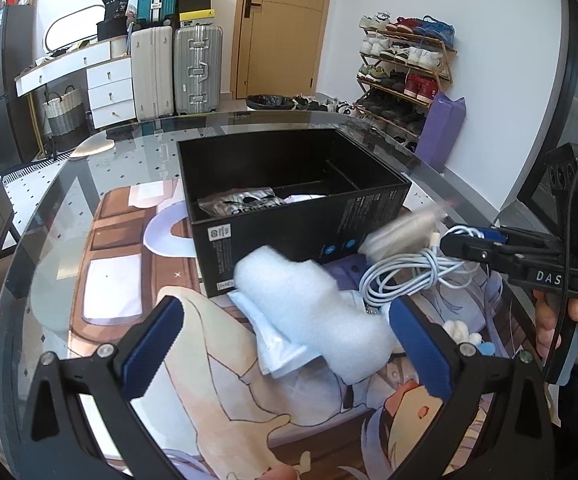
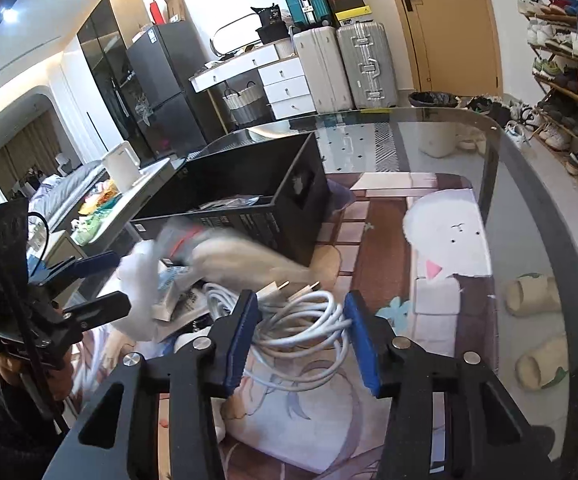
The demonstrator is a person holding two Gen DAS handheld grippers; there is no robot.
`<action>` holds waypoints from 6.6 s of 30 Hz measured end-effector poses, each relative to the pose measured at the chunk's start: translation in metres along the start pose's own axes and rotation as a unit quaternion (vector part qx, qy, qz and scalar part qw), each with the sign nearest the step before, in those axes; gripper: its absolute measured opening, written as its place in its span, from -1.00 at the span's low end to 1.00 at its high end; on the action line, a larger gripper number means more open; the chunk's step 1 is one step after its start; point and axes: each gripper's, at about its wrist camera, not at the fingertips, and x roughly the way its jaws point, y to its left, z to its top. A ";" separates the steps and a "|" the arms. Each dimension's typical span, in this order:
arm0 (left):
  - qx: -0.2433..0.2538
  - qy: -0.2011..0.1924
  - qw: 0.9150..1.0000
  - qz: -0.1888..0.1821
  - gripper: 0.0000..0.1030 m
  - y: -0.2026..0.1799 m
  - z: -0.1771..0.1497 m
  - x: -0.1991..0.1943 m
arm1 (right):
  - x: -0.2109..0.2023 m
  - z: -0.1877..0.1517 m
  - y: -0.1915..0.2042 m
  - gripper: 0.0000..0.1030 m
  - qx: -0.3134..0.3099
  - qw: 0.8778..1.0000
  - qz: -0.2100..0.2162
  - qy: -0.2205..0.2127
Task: Organize soft objects
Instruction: 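Lift the cable with the right gripper while the left grasps the white foam piece, then carry the cable and the white foam over the black box with both grippers, then open the right gripper to drop the cable in the box while the left drops the foam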
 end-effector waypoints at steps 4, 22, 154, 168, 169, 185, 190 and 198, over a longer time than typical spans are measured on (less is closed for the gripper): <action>0.002 0.004 1.000 -0.002 1.00 0.000 -0.001 0.002 | 0.001 -0.001 -0.003 0.06 0.007 1.000 0.011 0.012; 0.007 0.013 1.000 -0.002 1.00 -0.004 -0.003 0.007 | 0.037 -0.006 0.016 0.75 -0.041 0.996 -0.006 0.078; -0.005 -0.035 0.999 0.017 -0.35 0.019 0.082 0.046 | 0.045 0.113 0.041 -0.52 -0.065 0.994 0.080 -0.018; 0.010 -0.007 1.000 0.005 -0.35 0.011 0.073 0.060 | 0.059 0.114 0.040 -0.52 -0.084 0.994 0.074 0.004; 0.012 -0.007 1.000 0.004 -0.35 0.012 0.073 0.059 | 0.058 0.113 0.040 -0.52 -0.084 0.994 0.074 0.008; 0.019 -0.001 1.000 -0.004 -0.35 0.004 0.064 0.050 | 0.064 0.110 0.050 -0.51 -0.132 0.988 0.069 0.047; 0.018 0.001 1.000 -0.004 -0.33 0.005 0.062 0.049 | 0.076 0.107 0.054 -0.51 -0.143 0.987 0.052 0.059; 0.013 -0.022 1.000 0.005 0.22 0.008 0.057 0.026 | 0.039 0.104 0.056 0.42 -0.151 0.987 0.051 0.003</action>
